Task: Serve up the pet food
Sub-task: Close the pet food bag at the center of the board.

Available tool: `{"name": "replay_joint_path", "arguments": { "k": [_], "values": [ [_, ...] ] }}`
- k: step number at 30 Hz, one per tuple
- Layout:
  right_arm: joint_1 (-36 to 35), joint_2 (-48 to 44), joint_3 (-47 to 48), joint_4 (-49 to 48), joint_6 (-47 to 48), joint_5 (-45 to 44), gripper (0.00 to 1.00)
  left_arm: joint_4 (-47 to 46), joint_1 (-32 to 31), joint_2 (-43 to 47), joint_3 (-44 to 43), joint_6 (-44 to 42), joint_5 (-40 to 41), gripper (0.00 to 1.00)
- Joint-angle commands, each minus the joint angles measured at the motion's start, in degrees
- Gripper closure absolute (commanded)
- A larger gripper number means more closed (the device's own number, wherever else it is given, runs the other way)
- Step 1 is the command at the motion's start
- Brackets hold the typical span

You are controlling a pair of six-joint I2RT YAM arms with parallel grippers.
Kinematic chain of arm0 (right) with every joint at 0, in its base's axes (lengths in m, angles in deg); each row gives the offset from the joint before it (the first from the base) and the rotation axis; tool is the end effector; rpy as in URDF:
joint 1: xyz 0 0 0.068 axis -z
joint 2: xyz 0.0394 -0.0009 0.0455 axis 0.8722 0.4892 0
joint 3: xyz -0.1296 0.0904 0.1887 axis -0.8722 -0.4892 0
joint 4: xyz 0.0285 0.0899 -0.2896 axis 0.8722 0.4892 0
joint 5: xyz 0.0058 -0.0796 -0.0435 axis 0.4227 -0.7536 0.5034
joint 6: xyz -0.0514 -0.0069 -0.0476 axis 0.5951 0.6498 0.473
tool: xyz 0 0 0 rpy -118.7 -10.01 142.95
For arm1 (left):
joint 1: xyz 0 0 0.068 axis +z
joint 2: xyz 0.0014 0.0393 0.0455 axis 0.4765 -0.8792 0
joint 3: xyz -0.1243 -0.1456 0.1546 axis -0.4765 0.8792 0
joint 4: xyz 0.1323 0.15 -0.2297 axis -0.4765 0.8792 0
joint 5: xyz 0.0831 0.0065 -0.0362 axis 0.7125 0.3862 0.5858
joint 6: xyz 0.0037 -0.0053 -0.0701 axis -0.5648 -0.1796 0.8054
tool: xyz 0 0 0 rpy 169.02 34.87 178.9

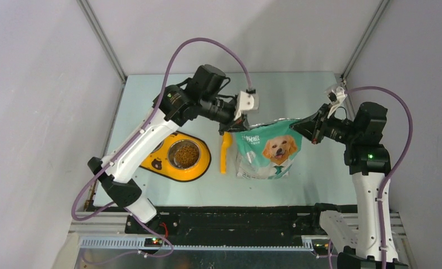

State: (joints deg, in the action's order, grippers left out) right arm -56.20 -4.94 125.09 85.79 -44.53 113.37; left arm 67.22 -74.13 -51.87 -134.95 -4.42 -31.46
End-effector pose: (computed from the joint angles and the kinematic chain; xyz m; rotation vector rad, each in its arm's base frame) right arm 0.2303 0.0301 0.3979 -0.6368 1.6741 0.8224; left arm 0.2373 -0.2934 0.4343 1.6102 1.5282 -0.9012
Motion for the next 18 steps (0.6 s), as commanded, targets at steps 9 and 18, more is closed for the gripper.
{"name": "replay_joint_path", "arguments": {
  "k": [9,18],
  "values": [
    [8.77,6.61,3.65,-25.49,4.29,26.74,1.0,26.89,-10.57,5.13,3.63,-26.02,-8.65,1.0],
    [11.17,5.27,3.68,-7.44,28.1,34.48,0.74,9.02,-10.42,6.29,4.9,-4.91,-1.67,1.0]
  ]
}}
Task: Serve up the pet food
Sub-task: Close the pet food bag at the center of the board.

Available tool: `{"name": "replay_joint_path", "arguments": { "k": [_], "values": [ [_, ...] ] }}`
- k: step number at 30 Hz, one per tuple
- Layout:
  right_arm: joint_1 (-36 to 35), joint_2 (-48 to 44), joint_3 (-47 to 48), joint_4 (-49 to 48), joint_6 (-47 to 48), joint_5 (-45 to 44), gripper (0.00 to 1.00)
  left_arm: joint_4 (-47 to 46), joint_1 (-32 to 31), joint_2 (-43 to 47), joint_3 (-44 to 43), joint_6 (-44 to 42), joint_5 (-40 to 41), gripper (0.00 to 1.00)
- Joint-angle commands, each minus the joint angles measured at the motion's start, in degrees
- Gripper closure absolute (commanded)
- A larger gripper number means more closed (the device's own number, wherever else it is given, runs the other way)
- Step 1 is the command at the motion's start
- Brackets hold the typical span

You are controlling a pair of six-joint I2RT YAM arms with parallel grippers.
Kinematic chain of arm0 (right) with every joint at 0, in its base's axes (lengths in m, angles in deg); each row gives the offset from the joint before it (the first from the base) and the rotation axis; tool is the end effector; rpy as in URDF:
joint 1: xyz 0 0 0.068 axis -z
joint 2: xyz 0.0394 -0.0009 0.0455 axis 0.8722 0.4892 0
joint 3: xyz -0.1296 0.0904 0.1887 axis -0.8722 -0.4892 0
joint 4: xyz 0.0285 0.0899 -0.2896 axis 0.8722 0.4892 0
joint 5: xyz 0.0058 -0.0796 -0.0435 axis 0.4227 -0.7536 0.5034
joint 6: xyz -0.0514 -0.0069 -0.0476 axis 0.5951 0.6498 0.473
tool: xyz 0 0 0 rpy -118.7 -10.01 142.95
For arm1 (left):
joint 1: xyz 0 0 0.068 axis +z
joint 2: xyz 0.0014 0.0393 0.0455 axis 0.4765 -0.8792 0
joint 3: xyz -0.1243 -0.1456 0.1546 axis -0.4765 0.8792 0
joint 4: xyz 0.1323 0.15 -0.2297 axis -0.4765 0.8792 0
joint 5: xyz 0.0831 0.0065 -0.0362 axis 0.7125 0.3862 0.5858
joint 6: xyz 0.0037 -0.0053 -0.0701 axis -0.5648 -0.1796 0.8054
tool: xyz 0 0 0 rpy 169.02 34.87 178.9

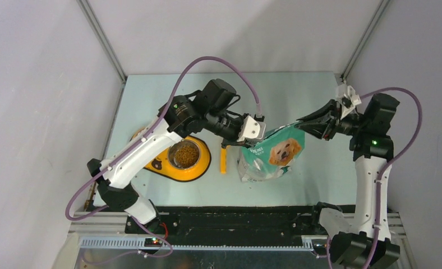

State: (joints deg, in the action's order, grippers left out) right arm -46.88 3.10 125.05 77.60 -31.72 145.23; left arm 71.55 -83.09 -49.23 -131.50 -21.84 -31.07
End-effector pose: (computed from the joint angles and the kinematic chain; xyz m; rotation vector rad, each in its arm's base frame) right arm 0.2477 -0.0016 0.3881 -1.0048 1.3402 1.0186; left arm 0.1800 -0.3140 0.4227 1.9419 1.1874 -0.8354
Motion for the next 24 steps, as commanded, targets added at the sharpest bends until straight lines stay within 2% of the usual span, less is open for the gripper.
{"name": "replay_joint_path", "arguments": {
  "k": [1,4,7,8,10,14,16,18,20,21,23,24],
  "values": [
    [0.84,-3.07,3.68,4.2,19.09,1.13,0.69,4.02,-1.45,3.75,1.68,13.23,-2.04,1.0],
    [-2.75,-4.67,3.73,9.63,26.14,-6.79,0.59,2.84,-1.42,4.29,1.71,14.49,-1.06,1.0],
    [-8.95,-5.94,4.29,22.63,38.58,-13.44,0.49,1.86,-1.44,4.24,1.66,15.35,-0.61,1.0],
    [-10.37,-6.29,4.59,25.75,42.16,-17.12,0.48,1.82,-1.44,4.11,1.56,15.36,-0.41,1.0],
    [-14.06,-6.33,5.28,27.46,42.73,-21.87,0.49,2.38,-1.44,3.92,1.27,14.88,-0.35,1.0],
    [-17.75,-4.41,8.63,34.72,46.93,-25.85,0.62,3.85,-1.47,3.53,0.05,13.27,0.27,1.0],
    [-17.91,-3.0,10.45,37.79,48.71,-26.07,0.84,4.9,-1.45,3.48,-0.46,11.67,0.46,1.0],
    [-17.99,-1.8,12.0,40.62,50.33,-25.84,0.98,4.97,-1.44,3.61,-0.62,11.7,1.26,1.0],
    [-18.02,-1.1,13.01,42.0,51.4,-25.21,1.0,3.9,-1.44,3.74,-0.97,12.97,3.27,0.8],
    [-18.07,-1.04,13.43,42.25,51.83,-24.72,1.0,3.57,-1.44,3.77,-1.25,13.29,4.47,0.5],
    [-18.1,-1.37,13.57,42.91,52.53,-24.4,1.0,3.32,-1.44,3.75,-1.84,13.52,5.27,0.2],
    [-18.19,-1.72,13.59,42.93,52.55,-24.25,1.0,3.46,-1.44,3.72,-2.06,13.32,5.39,0.11]
  ]
}}
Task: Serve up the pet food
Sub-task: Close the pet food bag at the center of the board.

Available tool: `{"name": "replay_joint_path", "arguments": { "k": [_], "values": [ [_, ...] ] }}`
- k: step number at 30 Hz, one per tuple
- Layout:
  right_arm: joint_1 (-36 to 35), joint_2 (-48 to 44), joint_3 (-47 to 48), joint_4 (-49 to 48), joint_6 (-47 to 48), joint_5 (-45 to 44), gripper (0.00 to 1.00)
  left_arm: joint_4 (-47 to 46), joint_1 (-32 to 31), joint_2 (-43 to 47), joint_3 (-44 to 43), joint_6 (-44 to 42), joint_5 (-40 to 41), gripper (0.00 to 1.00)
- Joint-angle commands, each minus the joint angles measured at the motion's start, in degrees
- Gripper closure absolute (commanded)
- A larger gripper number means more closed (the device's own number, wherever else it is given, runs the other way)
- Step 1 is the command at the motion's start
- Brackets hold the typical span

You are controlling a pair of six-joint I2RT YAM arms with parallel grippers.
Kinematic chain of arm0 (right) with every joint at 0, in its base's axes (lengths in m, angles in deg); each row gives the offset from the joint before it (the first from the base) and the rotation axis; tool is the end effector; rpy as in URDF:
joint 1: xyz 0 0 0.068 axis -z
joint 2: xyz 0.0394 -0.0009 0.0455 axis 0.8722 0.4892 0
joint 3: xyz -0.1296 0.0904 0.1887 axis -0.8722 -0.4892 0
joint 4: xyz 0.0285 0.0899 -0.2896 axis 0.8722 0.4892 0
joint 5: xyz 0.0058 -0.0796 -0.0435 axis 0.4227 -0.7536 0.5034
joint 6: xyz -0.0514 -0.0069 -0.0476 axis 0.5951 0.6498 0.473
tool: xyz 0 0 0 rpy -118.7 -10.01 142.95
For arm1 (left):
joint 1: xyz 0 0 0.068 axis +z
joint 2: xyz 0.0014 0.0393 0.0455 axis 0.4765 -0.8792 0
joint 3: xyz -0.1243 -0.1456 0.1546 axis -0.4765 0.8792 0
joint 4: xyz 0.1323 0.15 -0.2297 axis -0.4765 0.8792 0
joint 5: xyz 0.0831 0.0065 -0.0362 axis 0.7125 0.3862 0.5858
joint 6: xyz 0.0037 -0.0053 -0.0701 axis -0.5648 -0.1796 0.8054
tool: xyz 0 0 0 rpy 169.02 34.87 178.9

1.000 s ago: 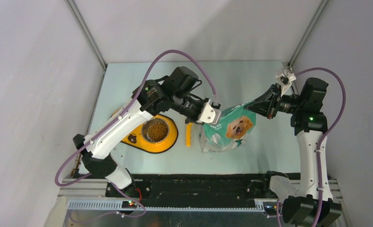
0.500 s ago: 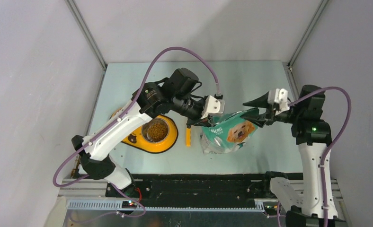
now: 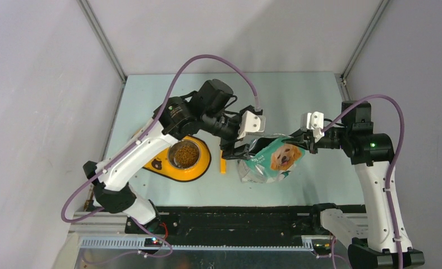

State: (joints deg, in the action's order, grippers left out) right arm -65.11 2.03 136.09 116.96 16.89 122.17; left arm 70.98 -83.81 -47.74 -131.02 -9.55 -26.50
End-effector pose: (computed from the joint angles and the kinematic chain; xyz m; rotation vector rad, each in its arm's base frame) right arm 0.2050 0.0683 0.3958 -1.4484 1.2391 0.6317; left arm 0.1764 -0.3102 0.4278 1.8150 1.4190 -0.8547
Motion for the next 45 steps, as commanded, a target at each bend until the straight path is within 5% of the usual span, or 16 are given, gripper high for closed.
{"name": "replay_joint_path", "arguments": {
  "k": [1,4,11,18,22,26,27,29,34,39,45],
  "values": [
    [-0.02,-0.85,2.6,3.52,3.88,-1.2,1.0,4.15,-0.77,2.25,-2.89,1.1,0.68,0.09],
    [-0.11,-1.65,2.5,3.05,3.2,-1.28,1.0,5.21,-0.72,1.81,-3.53,0.91,-1.32,0.01],
    [-0.15,-2.69,2.53,-6.18,-9.03,-3.4,1.0,6.24,-0.91,0.81,-4.89,0.42,-2.78,0.01],
    [-0.07,-3.92,2.52,-10.96,-17.03,-3.34,1.0,-2.14,-4.36,1.55,5.35,1.37,9.21,0.03],
    [-0.03,-4.27,2.5,-10.75,-17.15,-3.69,1.0,-4.66,-5.01,0.96,6.41,1.11,12.14,0.22],
    [0.07,-4.44,2.5,-8.59,-14.4,-4.39,1.0,-7.69,-5.04,1.91,7.62,0.76,13.35,0.69],
    [0.04,-4.48,2.48,-8.09,-13.1,-4.68,1.0,-8.48,-5.03,2.57,8.01,1.03,14.51,0.9],
    [0.15,-4.56,2.47,-6.03,-10.46,-5.07,0.99,-10.08,-4.98,3.58,9.24,0.36,15.6,0.99],
    [1.85,-5.0,3.0,-4.4,-9.59,-6.69,1.0,-7.66,-3.6,7.42,13.05,-6.55,15.52,1.0],
    [5.27,-4.8,5.44,9.76,5.81,-8.54,1.0,-4.78,1.25,9.76,11.14,-6.93,18.62,1.0],
    [5.31,-4.26,5.75,21.26,21.92,-8.36,1.0,-17.9,4.39,8.92,12.29,1.37,36.43,1.0]
  ]
}}
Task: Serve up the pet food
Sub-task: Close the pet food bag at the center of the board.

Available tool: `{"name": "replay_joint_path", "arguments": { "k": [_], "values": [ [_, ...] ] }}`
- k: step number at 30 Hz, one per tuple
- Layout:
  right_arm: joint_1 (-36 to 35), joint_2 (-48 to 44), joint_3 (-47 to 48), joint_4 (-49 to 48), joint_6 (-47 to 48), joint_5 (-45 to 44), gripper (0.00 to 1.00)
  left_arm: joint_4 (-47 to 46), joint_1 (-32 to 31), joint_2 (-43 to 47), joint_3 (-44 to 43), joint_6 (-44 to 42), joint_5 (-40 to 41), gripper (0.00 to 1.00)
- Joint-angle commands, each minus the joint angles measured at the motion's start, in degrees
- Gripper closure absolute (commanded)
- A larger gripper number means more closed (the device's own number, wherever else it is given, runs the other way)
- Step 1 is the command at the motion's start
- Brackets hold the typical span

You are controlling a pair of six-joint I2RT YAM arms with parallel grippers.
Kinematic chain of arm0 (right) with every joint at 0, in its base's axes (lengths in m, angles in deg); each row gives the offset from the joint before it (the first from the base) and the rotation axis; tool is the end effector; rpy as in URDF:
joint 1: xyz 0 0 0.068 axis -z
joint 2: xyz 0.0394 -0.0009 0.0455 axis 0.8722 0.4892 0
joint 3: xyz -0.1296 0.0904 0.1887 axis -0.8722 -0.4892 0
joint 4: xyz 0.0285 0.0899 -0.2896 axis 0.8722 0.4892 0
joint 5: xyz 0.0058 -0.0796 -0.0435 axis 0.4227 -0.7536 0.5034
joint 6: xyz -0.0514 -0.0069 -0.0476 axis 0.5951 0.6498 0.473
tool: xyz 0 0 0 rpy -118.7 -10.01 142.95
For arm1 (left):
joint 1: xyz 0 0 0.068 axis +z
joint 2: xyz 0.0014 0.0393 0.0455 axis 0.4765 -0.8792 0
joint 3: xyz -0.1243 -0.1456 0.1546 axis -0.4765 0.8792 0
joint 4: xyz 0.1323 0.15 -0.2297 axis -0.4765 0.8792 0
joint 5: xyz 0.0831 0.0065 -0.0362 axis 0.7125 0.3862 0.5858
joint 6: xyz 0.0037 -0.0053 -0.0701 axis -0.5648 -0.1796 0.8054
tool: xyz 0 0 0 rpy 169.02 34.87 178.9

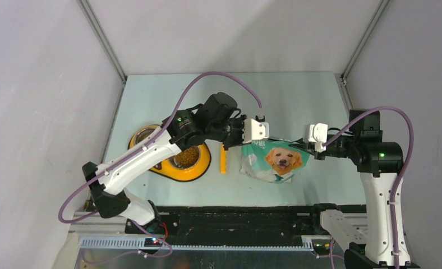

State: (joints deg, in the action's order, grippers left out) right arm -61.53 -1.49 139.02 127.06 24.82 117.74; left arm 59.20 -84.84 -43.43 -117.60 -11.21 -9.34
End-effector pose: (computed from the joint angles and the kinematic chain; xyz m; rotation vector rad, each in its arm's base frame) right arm 0.1766 0.0529 0.4072 -1.4834 1.2808 0.4781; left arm 0.1914 -0.3159 0.3849 1.7304 1.4744 -0.5056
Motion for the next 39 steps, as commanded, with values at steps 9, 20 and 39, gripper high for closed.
{"name": "replay_joint_path", "arguments": {
  "k": [9,20,39],
  "values": [
    [1.02,0.53,2.12,2.61,2.1,-6.03,0.84,-7.26,9.27,5.99,-0.75,3.4,13.33,1.0],
    [-3.58,-0.19,-1.16,-5.24,1.4,-6.29,0.56,-8.9,9.3,15.49,14.18,-7.76,-5.38,1.0],
    [-12.22,1.82,-1.09,-15.72,-4.16,4.64,0.84,-4.59,9.27,15.04,12.89,-7.63,-8.87,1.0]
  ]
}}
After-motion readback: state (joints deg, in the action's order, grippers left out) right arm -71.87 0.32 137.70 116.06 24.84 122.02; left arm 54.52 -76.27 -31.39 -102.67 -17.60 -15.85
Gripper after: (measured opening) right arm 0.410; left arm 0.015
